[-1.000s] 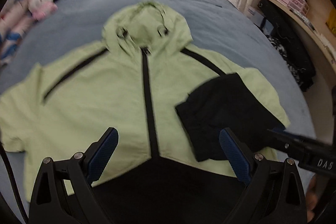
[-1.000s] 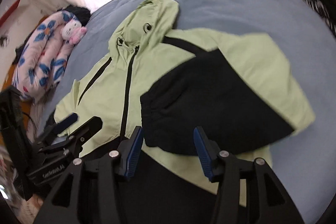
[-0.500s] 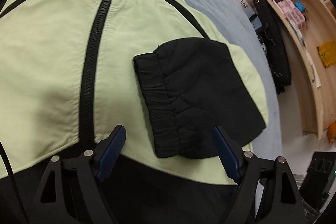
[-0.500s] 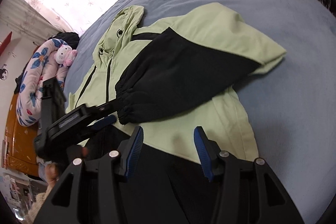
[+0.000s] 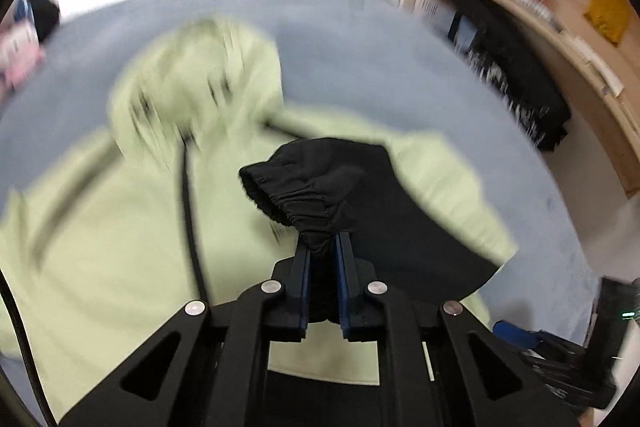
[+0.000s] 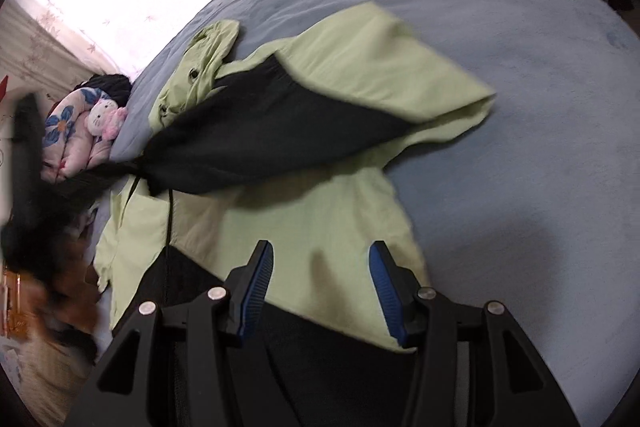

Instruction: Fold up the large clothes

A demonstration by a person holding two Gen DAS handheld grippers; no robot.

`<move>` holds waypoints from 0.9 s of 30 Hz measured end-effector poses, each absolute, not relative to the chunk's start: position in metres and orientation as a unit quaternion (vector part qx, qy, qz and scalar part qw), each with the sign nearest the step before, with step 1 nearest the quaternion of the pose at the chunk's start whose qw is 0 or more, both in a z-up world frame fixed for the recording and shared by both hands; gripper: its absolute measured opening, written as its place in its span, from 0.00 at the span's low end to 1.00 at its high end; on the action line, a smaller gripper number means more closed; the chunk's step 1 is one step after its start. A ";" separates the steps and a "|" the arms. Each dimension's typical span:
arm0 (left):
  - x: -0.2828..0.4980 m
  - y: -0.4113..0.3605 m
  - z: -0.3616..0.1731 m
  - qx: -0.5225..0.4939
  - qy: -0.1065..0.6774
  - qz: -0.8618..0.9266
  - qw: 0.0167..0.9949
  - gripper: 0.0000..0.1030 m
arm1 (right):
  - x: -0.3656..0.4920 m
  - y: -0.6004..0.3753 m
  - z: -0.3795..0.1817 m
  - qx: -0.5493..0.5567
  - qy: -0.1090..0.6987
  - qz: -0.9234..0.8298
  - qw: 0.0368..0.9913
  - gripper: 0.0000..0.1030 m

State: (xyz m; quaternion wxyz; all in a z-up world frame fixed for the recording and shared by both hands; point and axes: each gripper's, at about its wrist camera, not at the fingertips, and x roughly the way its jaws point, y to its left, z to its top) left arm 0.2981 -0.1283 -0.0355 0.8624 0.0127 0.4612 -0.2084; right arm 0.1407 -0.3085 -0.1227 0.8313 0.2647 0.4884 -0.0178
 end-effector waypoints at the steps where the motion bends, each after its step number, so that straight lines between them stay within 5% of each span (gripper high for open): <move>1: 0.299 -0.121 -0.022 0.017 0.450 -0.205 0.869 0.09 | 0.142 -0.309 -0.122 0.259 0.488 -0.022 0.833 0.49; 7: 0.319 -0.046 0.018 0.050 0.405 -0.146 0.901 0.08 | 0.154 -0.308 -0.129 0.237 0.502 -0.031 0.831 0.49; 16: 0.335 0.057 -0.123 -0.034 0.567 -0.093 0.817 0.10 | 0.157 -0.296 -0.133 0.192 0.525 -0.033 0.829 0.49; 22: 0.326 0.021 -0.123 -0.072 0.545 -0.170 0.818 0.47 | 0.162 -0.289 -0.135 0.181 0.530 -0.041 0.827 0.49; 27: 0.345 -0.008 -0.129 -0.069 0.533 -0.168 0.826 0.58 | 0.163 -0.283 -0.137 0.169 0.532 -0.044 0.829 0.49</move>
